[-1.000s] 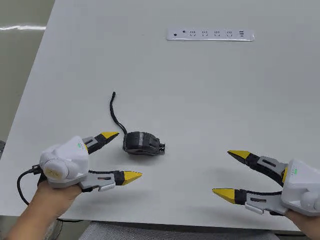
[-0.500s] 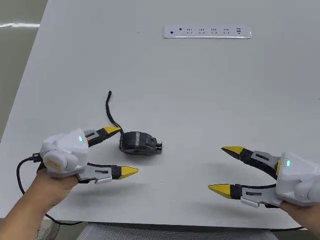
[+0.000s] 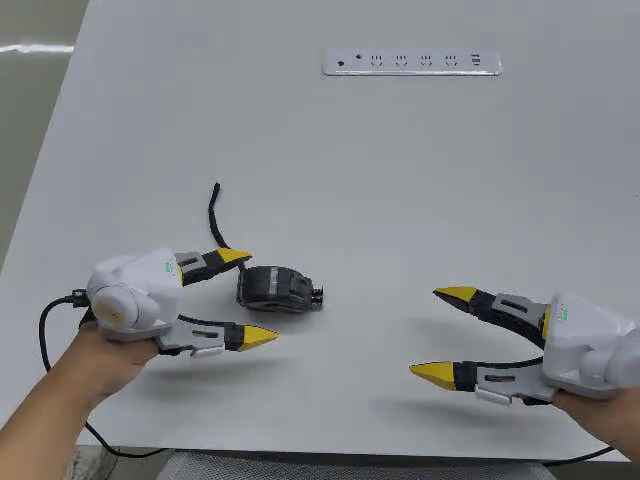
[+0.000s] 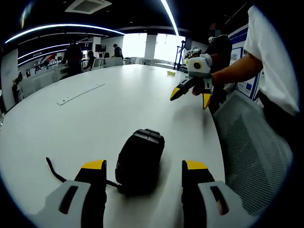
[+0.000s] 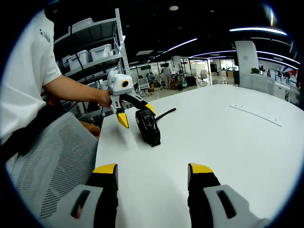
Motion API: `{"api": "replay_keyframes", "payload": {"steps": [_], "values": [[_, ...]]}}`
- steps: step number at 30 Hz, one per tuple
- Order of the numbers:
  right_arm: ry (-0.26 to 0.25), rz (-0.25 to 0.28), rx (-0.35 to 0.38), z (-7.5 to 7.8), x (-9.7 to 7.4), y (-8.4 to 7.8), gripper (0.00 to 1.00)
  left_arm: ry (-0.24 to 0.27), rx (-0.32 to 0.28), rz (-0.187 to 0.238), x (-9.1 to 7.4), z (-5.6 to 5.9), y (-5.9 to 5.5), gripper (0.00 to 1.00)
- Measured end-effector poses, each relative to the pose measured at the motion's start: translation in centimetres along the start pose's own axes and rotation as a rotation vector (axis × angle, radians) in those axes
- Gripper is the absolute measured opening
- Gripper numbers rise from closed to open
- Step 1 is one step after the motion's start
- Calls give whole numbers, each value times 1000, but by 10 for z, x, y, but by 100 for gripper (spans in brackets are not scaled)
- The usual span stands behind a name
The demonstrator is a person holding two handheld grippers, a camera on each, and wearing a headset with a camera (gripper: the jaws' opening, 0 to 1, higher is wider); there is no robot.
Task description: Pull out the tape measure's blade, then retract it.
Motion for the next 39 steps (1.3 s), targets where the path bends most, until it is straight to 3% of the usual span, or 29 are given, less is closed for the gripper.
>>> {"api": "replay_keyframes", "payload": {"steps": [17,39], "values": [[17,-10,6,8,9,1,58,-65,0,-33,12,-10,-8,45],[26,-21,2,12,14,3,57,-76,-1,-32,16,-15,-10,37]]}}
Point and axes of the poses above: the centre of the closed fingertips' face, and the gripper's own axes: x roughly forward along the fingers, z roughly to its right, y roughly out of its top, the point moved 8 cm from there along -x, roughly backward along the fingers
